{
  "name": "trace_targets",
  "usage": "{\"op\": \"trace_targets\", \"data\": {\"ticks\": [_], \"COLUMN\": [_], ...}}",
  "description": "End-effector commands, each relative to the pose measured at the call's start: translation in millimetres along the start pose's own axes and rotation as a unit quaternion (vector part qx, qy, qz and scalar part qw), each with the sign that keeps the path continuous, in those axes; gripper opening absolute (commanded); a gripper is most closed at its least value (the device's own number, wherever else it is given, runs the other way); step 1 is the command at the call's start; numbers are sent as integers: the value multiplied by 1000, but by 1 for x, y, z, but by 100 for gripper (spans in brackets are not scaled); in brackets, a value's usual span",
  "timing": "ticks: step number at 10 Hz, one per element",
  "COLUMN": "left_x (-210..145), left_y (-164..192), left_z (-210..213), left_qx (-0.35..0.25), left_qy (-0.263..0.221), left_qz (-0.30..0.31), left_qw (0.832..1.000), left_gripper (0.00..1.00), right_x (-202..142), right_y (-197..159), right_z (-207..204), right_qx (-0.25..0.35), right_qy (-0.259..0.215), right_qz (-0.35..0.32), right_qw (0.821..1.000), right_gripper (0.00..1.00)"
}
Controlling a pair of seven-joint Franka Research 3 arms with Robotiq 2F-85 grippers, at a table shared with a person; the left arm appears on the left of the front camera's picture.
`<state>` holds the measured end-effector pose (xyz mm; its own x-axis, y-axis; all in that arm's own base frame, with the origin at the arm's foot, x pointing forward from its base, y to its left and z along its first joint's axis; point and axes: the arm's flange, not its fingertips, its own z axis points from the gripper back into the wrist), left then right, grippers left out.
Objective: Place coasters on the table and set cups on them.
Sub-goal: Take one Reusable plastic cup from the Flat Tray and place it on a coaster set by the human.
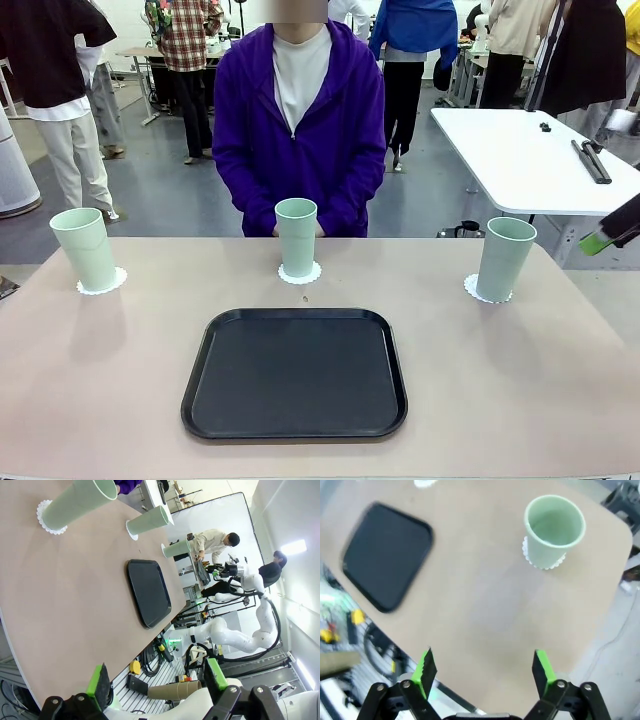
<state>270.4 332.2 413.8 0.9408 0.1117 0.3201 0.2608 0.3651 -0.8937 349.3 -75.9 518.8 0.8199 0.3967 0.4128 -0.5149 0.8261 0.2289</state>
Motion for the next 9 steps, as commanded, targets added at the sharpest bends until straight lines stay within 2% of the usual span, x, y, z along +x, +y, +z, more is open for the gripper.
{"op": "trace_targets", "data": {"ticks": [1, 2, 3, 4, 6, 9], "left_x": [-1, -1, -1, -1, -1, -1], "left_y": [-2, -2, -2, -2, -2, -2], "left_z": [2, 2, 2, 2, 2, 2], "left_qx": [-1, -1, -1, -1, -1, -1], "left_qy": [-2, -2, -2, -2, -2, -2], "left_qz": [-1, -1, -1, -1, -1, -1], "left_qw": [1000, 1000, 1000, 1000, 1000, 1000], "left_gripper": [100, 100, 100, 100, 100, 100], "right_x": [7, -2, -15, -29, -61, -109], "right_y": [-70, -88, -104, -121, -149, -175], "right_z": [6, 5, 5, 7, 6, 9], "right_qx": [99, 133, 228, 286, 360, 378], "right_qy": [-72, -88, -101, -117, -139, -138], "right_qz": [-128, -169, -183, -185, -190, -197], "right_qw": [984, 973, 951, 933, 903, 894], "right_gripper": [100, 100, 100, 100, 100, 100]}}
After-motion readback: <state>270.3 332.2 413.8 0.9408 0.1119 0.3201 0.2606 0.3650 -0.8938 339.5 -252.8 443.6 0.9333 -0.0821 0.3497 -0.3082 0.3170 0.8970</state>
